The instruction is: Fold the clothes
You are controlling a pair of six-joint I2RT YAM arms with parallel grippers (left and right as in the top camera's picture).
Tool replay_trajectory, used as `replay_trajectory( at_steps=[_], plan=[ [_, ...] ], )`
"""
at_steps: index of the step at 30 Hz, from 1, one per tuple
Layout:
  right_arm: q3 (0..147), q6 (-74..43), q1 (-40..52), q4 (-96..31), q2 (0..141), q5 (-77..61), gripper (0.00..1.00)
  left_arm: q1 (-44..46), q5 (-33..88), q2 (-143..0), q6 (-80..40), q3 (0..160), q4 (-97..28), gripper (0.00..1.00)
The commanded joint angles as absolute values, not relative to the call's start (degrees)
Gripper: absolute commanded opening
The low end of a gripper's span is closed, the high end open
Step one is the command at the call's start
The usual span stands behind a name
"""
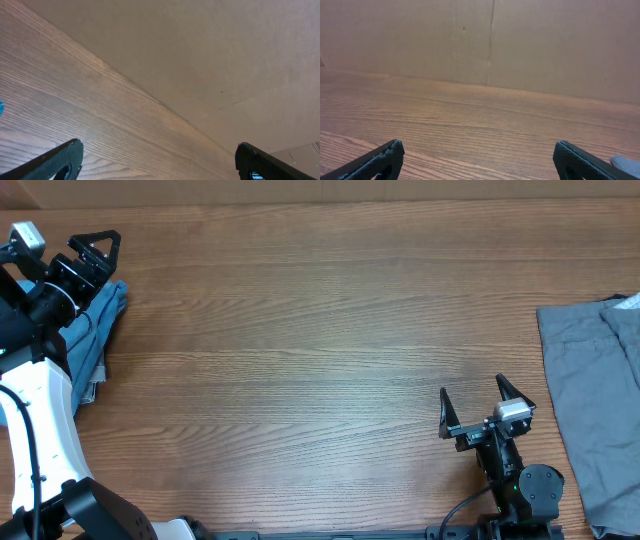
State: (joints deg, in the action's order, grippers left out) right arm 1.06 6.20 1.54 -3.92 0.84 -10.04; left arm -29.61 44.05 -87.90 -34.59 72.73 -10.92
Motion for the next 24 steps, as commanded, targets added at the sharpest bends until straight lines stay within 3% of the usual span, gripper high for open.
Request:
replay_trajectory(
  at_steps=[1, 5, 11, 15, 17, 21, 24],
  plan=[
    [0.4, 6.0, 1.4, -3.8, 0.2, -9.5, 1.00, -28.8, 40.3, -82.9, -34.3, 73.0, -16.6, 1.00],
    [0.4, 6.0, 1.4, -3.8, 0.2, -9.5, 1.00, -18.9, 26.4, -67.5, -34.3, 73.0, -27.3, 1.00],
    [0.4, 6.0, 1.4, -3.8, 0.2, -9.5, 1.00, 1.1, 22.3, -51.1, -33.2, 72.9, -35.8, 1.00],
    [0.4, 6.0, 1.4, -3.8, 0.2, -9.5, 1.00, 2.8, 18.4, -42.7, -33.2, 70.9, -59.7, 1.00],
    [0.4, 6.0, 1.4, -3.8, 0.2, -9.5, 1.00, 2.8, 16.1, -39.7, -33.2, 68.0, -64.7, 1.00],
    [0.4, 6.0, 1.4, -3.8, 0.2, -9.5, 1.00, 2.8, 11.3, -28.8, -33.4, 51.7, -61.3, 1.00],
    [0.4, 6.0, 1.4, -3.8, 0.2, -9.5, 1.00, 2.8, 9.8, -23.4, -32.6, 39.4, -47.9, 1.00]
  ],
)
